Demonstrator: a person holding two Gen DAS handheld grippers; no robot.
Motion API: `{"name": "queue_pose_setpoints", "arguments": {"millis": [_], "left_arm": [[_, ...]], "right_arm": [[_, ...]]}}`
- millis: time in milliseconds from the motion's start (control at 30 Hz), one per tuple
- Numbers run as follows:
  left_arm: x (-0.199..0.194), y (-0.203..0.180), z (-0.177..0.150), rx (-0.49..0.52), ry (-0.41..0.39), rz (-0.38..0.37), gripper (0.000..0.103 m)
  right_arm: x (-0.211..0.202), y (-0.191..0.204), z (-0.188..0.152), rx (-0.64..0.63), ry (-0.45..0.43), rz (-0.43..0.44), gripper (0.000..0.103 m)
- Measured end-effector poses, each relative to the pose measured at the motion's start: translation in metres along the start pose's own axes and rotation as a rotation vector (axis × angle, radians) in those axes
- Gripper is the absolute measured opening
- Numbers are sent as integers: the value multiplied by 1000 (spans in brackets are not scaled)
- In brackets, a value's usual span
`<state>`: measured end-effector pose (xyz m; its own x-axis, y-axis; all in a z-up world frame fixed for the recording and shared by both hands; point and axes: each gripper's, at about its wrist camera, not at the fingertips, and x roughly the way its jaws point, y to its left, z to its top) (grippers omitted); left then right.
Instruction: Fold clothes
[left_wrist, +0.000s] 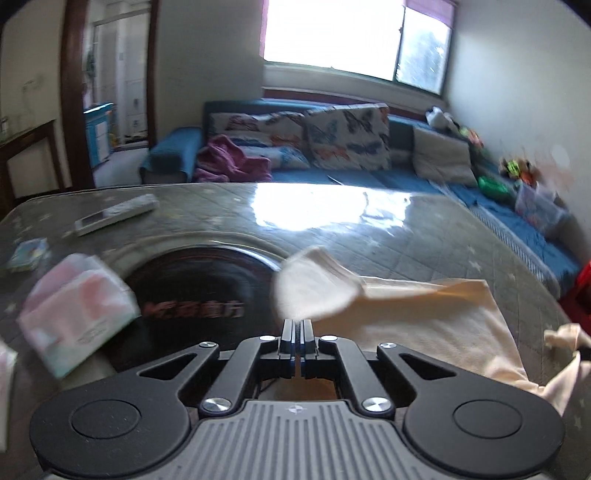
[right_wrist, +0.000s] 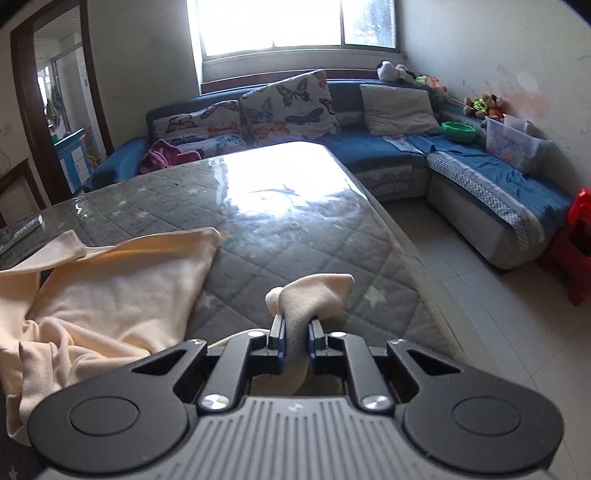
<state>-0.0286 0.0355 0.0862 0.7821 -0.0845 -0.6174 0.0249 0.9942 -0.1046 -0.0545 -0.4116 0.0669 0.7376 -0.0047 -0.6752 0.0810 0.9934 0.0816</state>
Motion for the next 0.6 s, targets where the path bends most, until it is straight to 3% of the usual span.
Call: {"name": "queue_pose_setpoints", "arguments": {"millis": [100, 300, 433, 600], "left_arm": [[-24, 18, -7, -34, -15, 13, 2], [-53, 46, -40, -51, 29, 71, 2], [-53, 58, -61, -32, 92, 103, 2], [-60, 35, -70, 53, 103, -7, 9]], "right_arm": [[-5, -8, -7, 15, 3, -11, 11], [-13, -20, -18, 26, 12, -37, 11], [-14, -19, -25, -1, 37, -58, 23], [-28, -16, -27, -31, 24, -67, 24]]}}
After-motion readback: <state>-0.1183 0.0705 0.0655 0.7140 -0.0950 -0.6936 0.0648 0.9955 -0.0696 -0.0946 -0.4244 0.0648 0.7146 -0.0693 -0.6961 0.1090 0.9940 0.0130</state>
